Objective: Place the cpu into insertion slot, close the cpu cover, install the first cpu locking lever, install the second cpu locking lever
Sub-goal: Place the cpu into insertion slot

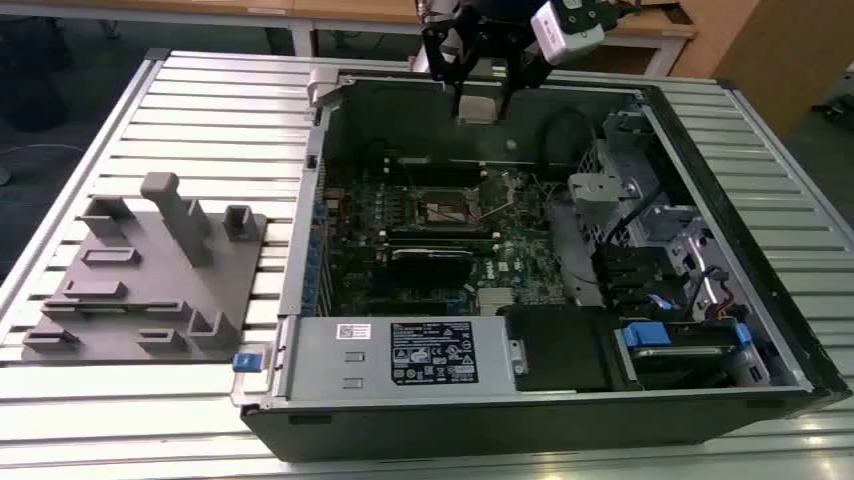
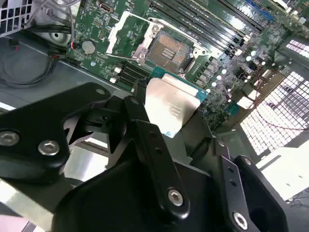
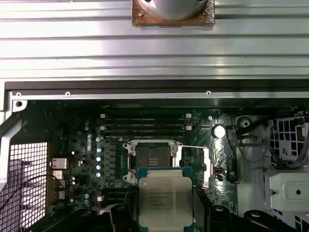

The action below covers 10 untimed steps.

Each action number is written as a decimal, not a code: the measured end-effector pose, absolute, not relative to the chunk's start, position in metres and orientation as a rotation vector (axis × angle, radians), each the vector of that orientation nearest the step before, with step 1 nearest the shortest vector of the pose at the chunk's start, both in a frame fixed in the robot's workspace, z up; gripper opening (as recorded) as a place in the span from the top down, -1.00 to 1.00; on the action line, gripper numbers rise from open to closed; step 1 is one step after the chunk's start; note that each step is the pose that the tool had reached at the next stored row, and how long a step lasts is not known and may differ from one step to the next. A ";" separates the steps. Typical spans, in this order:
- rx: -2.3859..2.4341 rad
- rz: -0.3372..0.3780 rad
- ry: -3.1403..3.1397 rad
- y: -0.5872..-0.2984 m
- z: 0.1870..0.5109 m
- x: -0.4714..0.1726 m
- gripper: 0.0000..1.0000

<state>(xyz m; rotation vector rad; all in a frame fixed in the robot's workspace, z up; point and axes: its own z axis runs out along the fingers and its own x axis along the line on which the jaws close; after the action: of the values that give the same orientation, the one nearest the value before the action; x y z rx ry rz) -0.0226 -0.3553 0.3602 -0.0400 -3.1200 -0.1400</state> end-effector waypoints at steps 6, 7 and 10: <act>-0.040 -0.140 -3.120 -0.355 0.360 -0.023 -0.08; -0.040 -0.140 -3.120 -0.355 0.359 -0.023 -0.08; -0.040 -0.140 -3.120 -0.355 0.358 -0.023 -0.08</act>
<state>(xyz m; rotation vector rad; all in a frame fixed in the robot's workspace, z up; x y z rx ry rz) -0.0226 -0.3553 0.3580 -0.0400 -3.1200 -0.1399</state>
